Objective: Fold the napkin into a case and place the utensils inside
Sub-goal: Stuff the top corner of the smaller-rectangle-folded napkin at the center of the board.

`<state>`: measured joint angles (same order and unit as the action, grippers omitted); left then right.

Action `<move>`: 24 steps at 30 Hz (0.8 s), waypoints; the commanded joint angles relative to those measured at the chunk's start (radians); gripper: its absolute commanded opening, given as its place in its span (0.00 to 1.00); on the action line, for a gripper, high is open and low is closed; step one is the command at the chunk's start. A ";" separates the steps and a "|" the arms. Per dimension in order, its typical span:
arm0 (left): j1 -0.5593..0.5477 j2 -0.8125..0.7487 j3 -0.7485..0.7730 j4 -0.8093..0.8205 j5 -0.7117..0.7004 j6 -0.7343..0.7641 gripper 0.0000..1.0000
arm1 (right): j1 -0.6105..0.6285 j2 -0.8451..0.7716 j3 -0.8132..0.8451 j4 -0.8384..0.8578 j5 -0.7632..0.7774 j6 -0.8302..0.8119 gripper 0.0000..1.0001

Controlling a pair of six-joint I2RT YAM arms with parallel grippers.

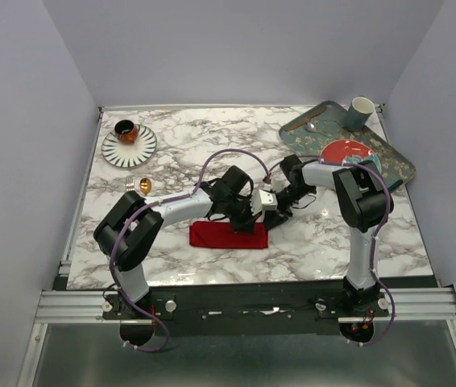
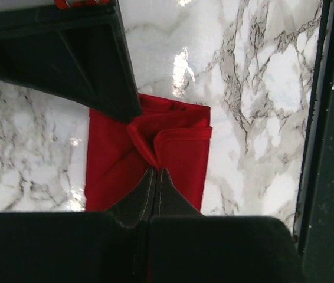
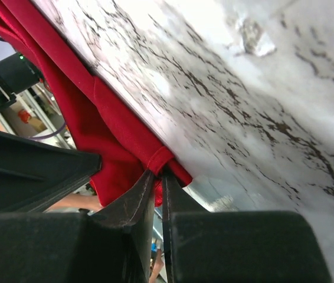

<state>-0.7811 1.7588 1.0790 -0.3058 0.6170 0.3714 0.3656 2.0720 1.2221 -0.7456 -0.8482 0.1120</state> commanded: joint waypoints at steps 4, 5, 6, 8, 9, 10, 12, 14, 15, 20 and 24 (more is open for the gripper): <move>0.014 -0.058 -0.091 0.014 0.016 -0.199 0.00 | 0.004 0.030 0.030 0.043 0.172 -0.034 0.18; 0.017 -0.053 -0.093 0.019 0.020 -0.227 0.00 | 0.004 0.027 0.033 0.045 0.175 -0.037 0.18; 0.022 -0.048 -0.096 0.023 0.020 -0.241 0.00 | 0.004 0.025 0.034 0.046 0.176 -0.040 0.18; 0.040 -0.036 -0.097 0.036 0.029 -0.271 0.00 | 0.004 0.020 0.037 0.046 0.179 -0.052 0.18; 0.049 -0.030 -0.099 0.040 0.035 -0.301 0.00 | 0.006 0.014 0.039 0.048 0.182 -0.058 0.18; 0.057 -0.025 -0.099 0.046 0.041 -0.316 0.00 | 0.006 0.013 0.039 0.048 0.186 -0.066 0.18; 0.077 -0.012 -0.091 0.054 0.053 -0.334 0.00 | 0.004 0.007 0.037 0.048 0.189 -0.074 0.18; 0.092 0.002 -0.087 0.059 0.066 -0.341 0.00 | 0.004 0.002 0.036 0.049 0.187 -0.081 0.18; 0.094 0.007 -0.077 0.056 0.075 -0.342 0.00 | 0.004 -0.001 0.033 0.052 0.183 -0.083 0.18; 0.103 0.054 -0.064 0.050 0.104 -0.356 0.00 | 0.004 -0.047 0.025 0.061 0.153 -0.087 0.19; 0.111 0.085 -0.057 0.047 0.121 -0.367 0.00 | 0.004 -0.104 0.013 0.077 0.117 -0.084 0.22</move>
<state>-0.6796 1.8034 1.0058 -0.2512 0.6933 0.0280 0.3717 2.0392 1.2514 -0.7330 -0.7864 0.0608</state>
